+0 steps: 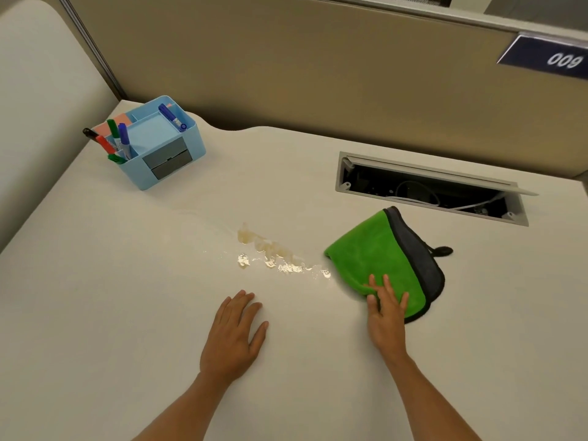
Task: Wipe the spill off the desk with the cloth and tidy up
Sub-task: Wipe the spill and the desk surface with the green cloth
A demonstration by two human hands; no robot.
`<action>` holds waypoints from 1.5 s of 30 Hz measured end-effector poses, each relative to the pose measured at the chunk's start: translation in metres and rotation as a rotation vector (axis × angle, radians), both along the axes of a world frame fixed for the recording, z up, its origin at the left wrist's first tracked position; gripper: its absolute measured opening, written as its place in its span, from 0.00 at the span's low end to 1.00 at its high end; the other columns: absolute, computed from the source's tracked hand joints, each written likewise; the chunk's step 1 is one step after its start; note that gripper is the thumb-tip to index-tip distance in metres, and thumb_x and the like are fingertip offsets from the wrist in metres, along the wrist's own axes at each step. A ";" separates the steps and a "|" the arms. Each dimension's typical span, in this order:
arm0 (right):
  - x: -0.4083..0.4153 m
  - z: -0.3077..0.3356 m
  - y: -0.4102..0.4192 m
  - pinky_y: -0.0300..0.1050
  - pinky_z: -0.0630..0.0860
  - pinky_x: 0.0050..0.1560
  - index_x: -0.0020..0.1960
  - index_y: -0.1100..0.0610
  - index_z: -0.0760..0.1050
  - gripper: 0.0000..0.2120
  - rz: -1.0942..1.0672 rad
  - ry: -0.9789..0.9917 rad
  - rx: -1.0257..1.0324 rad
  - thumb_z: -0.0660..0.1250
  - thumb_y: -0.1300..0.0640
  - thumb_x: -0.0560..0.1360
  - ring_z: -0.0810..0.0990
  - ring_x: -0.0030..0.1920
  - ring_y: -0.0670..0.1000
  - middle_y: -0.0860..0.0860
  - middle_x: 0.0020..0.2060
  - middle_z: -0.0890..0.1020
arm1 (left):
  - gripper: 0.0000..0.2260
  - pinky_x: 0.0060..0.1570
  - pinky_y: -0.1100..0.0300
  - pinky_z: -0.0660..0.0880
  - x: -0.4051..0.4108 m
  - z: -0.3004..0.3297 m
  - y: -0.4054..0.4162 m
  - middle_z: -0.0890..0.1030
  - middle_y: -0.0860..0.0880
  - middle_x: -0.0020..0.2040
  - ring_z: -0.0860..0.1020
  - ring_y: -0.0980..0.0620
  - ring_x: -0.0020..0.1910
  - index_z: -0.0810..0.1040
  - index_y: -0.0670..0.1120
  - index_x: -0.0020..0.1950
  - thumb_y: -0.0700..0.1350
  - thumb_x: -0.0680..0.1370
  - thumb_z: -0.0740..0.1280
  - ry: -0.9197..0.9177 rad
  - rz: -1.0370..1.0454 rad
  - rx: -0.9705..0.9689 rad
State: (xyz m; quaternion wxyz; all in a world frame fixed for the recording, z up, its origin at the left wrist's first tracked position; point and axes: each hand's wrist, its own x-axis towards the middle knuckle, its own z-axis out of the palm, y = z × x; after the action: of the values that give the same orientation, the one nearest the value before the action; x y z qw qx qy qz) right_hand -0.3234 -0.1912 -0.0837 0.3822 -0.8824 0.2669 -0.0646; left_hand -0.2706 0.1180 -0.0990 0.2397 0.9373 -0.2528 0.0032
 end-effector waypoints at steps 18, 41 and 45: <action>0.030 0.014 0.072 0.58 0.35 0.76 0.68 0.48 0.69 0.33 0.442 0.092 -0.231 0.45 0.28 0.75 0.54 0.77 0.45 0.48 0.73 0.69 | 0.18 0.70 0.46 0.65 -0.001 -0.001 -0.002 0.76 0.44 0.65 0.71 0.45 0.69 0.78 0.43 0.61 0.53 0.79 0.62 -0.052 0.011 -0.011; 0.099 0.000 0.005 0.75 0.41 0.71 0.70 0.46 0.67 0.26 0.181 0.234 -0.531 0.50 0.34 0.78 0.48 0.79 0.55 0.52 0.78 0.60 | 0.18 0.72 0.49 0.63 -0.001 -0.001 0.000 0.75 0.46 0.68 0.67 0.48 0.72 0.76 0.45 0.64 0.54 0.79 0.62 -0.015 0.018 -0.007; 0.066 0.001 -0.047 0.77 0.45 0.70 0.69 0.48 0.67 0.28 -0.015 0.265 -0.507 0.49 0.33 0.77 0.50 0.79 0.55 0.53 0.77 0.60 | 0.18 0.72 0.49 0.62 0.000 0.000 0.000 0.74 0.46 0.68 0.67 0.48 0.72 0.76 0.45 0.64 0.54 0.79 0.61 -0.012 0.016 -0.007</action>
State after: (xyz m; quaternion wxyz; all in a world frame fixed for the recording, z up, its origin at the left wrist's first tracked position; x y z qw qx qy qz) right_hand -0.2574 -0.2381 -0.0823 0.1107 -0.9484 0.2965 -0.0164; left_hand -0.2709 0.1178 -0.0995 0.2416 0.9385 -0.2465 0.0115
